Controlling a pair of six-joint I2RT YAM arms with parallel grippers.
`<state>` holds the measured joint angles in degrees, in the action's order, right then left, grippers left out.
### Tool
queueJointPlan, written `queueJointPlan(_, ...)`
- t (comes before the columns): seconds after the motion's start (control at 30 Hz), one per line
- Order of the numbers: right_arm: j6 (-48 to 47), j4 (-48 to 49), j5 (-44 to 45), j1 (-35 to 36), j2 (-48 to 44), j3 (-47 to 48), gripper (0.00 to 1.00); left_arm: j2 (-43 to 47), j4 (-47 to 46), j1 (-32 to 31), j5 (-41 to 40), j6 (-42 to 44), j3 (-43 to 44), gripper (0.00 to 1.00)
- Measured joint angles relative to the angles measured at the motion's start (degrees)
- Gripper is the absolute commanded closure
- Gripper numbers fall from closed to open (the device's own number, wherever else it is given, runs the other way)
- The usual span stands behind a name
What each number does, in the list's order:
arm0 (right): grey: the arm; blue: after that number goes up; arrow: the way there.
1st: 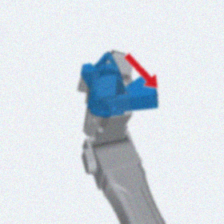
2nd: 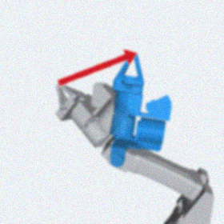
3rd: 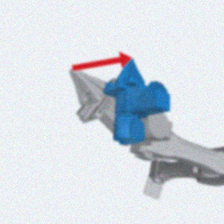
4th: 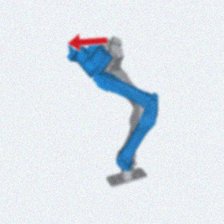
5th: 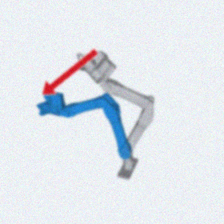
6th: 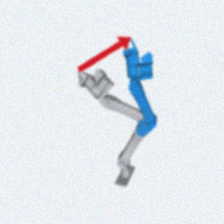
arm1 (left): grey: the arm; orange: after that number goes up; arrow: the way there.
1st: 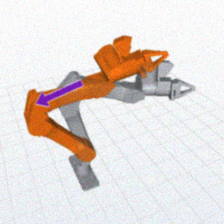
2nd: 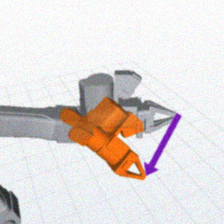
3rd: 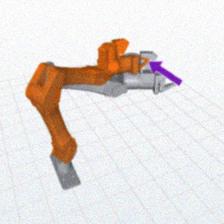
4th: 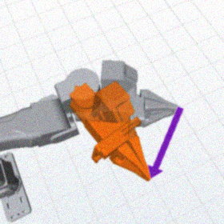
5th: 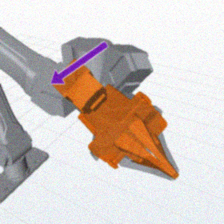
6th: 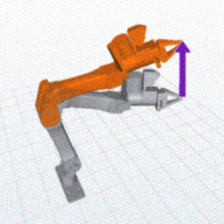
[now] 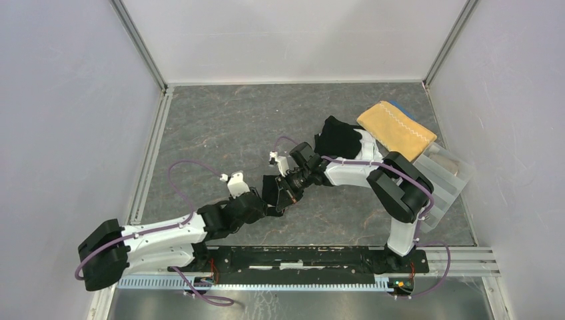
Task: Roll the underwear
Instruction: Roll the underwear to the center of the board.
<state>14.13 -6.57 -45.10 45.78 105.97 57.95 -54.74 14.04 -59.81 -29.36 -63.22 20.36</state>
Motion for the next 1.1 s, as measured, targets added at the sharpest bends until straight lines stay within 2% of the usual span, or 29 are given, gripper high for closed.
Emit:
queueJointPlan(0.2, -0.11, 0.04, 0.39, 0.0, 0.0, -0.15, 1.0, -2.45, -1.42, 0.0, 0.0, -0.59, 0.83, 0.65)
queueJointPlan(0.33, -0.35, 0.2, 0.57, 0.0, -0.04, -0.35, 0.99, -3.76, -2.1, 0.2, 0.09, -0.66, 1.36, 0.81)
queueJointPlan(0.5, -1.16, 0.87, 2.21, 0.09, -1.6, -1.51, 0.75, -4.85, -2.43, 0.5, 0.57, -0.76, 1.77, 0.96)
queueJointPlan(0.57, -2.21, 1.42, 4.35, 0.17, -3.87, -2.73, 0.66, -5.14, -2.4, 0.59, 1.11, -0.76, 2.1, 0.97)
queueJointPlan(0.73, -6.05, 2.99, 10.1, 0.63, -10.05, -5.14, 0.53, -5.68, -2.1, 0.87, 1.55, -0.76, 2.21, 0.98)
queueJointPlan(0.93, -17.35, 7.5, 18.38, 5.9, -18.29, -9.68, 0.33, -6.1, -2.08, 1.09, 2.14, -0.74, 2.21, 0.98)
queueJointPlan(1.1, -27.19, 15.45, 26.36, 13.53, -26.29, -19.63, 0.31, -6.1, -2.03, 1.49, 2.62, -0.74, 2.21, 0.98)
